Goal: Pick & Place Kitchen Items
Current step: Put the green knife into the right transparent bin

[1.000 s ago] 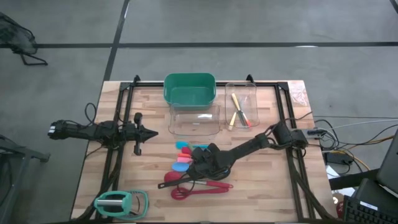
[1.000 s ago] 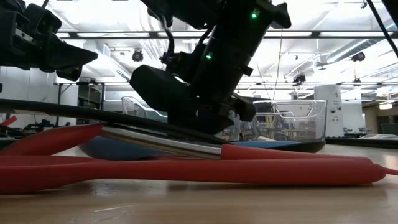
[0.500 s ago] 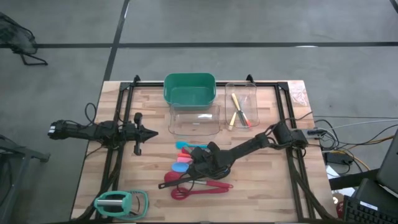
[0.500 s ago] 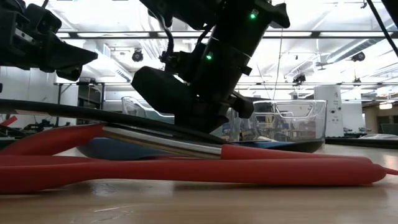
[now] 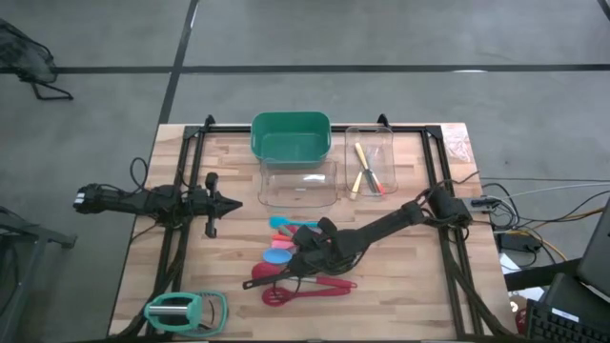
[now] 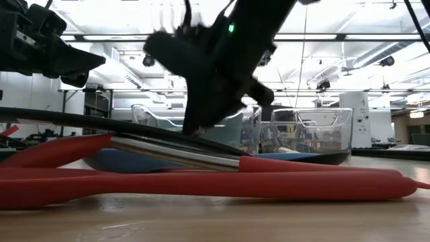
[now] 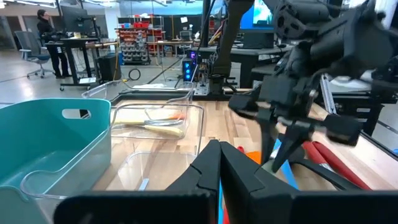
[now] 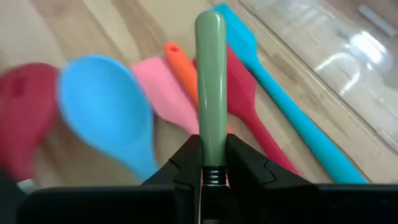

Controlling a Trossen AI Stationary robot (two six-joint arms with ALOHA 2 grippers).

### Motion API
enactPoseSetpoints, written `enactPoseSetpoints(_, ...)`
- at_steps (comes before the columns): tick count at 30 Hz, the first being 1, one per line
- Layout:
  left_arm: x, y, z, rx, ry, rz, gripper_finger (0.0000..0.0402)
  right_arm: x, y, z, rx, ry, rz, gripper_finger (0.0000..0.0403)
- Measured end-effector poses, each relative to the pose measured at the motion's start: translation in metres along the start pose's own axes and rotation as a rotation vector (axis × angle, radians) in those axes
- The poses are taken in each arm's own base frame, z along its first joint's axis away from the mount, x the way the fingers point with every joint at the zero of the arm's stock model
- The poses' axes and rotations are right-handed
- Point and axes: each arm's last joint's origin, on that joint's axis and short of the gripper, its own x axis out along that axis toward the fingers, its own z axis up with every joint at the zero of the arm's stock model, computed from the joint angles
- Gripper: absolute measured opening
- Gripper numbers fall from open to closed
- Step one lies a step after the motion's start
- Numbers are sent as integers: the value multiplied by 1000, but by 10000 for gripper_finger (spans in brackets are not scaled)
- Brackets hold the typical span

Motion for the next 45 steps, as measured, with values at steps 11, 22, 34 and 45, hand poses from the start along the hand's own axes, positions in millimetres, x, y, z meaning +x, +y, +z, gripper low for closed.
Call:
enactPoseSetpoints(11,0,0,0,0,0,0,10,-55,-16,16,-85,-113,-136,54)
enactPoseSetpoints(22,0,0,0,0,1,0,10,-111,-70,36,-38,-156,-407,58)
enactPoseSetpoints(34,0,0,0,0,1,0,10,-109,-127,69,-23,-79,-617,55)
enactPoseSetpoints(45,0,0,0,0,2,0,10,-82,-173,80,-20,51,-741,49)
